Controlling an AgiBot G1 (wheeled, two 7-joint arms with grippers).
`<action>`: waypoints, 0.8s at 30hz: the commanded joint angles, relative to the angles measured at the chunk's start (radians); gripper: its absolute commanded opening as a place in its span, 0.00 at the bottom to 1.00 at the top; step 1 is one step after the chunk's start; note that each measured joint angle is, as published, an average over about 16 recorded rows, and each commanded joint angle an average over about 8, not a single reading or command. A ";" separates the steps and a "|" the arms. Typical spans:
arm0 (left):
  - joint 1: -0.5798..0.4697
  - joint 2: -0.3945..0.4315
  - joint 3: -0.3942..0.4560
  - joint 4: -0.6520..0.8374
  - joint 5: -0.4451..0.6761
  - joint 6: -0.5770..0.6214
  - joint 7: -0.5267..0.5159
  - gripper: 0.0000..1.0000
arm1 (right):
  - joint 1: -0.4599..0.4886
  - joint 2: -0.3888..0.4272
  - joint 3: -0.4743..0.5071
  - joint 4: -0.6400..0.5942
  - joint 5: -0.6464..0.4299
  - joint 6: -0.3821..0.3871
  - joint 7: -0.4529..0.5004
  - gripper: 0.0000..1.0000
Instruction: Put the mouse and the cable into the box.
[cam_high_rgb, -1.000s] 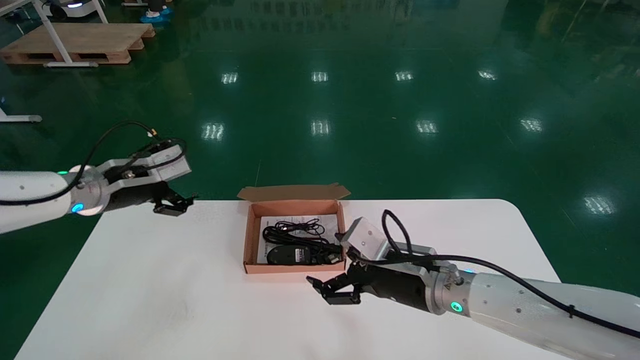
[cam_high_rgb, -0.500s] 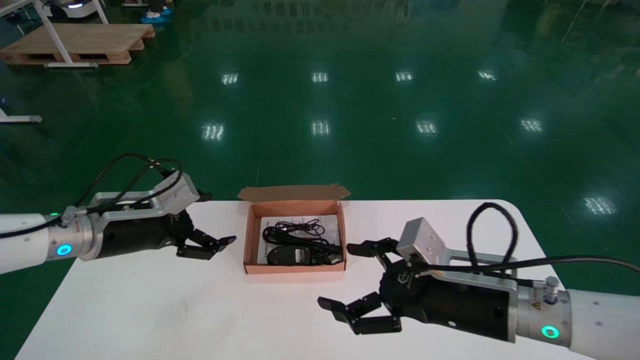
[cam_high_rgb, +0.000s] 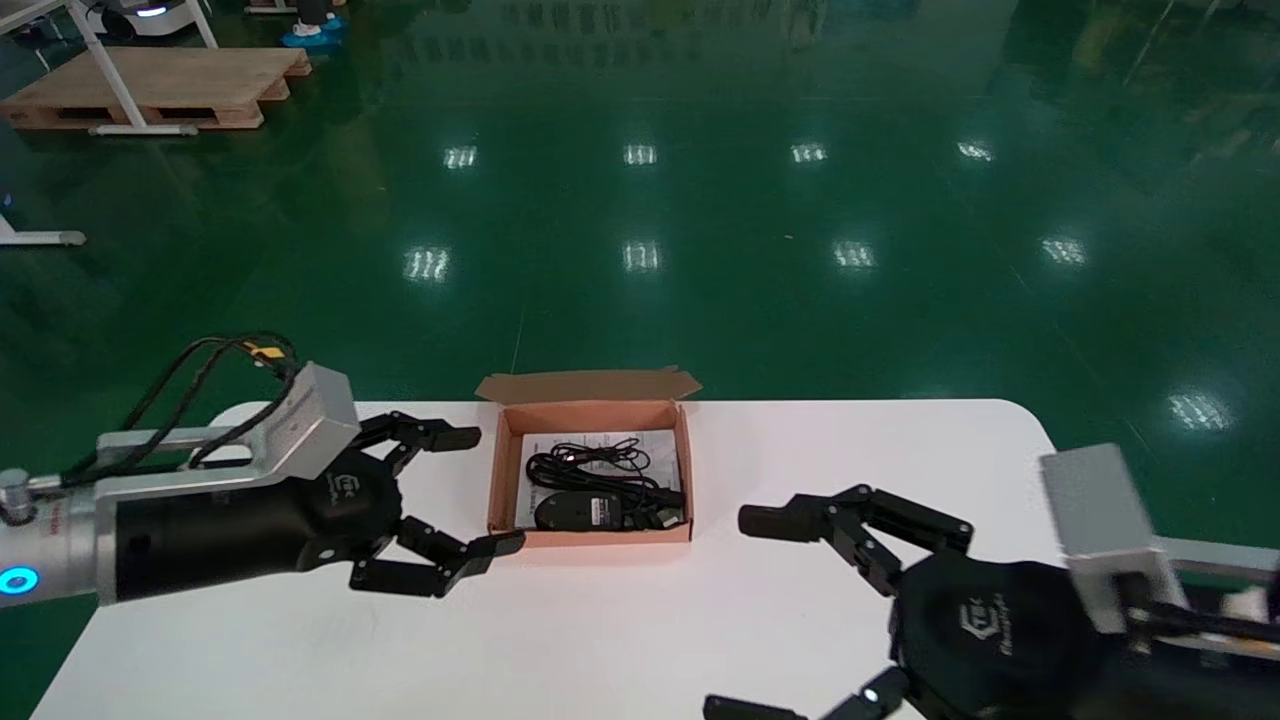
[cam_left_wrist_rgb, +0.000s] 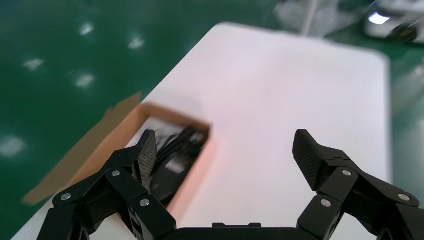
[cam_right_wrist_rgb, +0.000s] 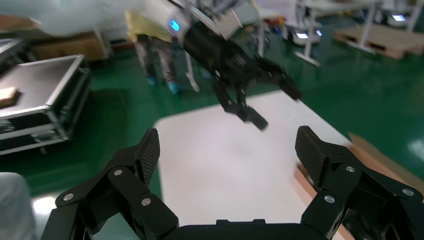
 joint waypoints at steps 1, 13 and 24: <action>0.023 -0.014 -0.027 -0.021 -0.043 0.034 0.002 1.00 | -0.013 0.028 0.029 0.013 0.048 -0.048 -0.007 1.00; 0.159 -0.095 -0.185 -0.150 -0.297 0.241 0.015 1.00 | -0.022 0.053 0.053 0.024 0.089 -0.088 -0.014 1.00; 0.232 -0.139 -0.271 -0.220 -0.436 0.353 0.021 1.00 | -0.025 0.057 0.057 0.026 0.100 -0.097 -0.014 1.00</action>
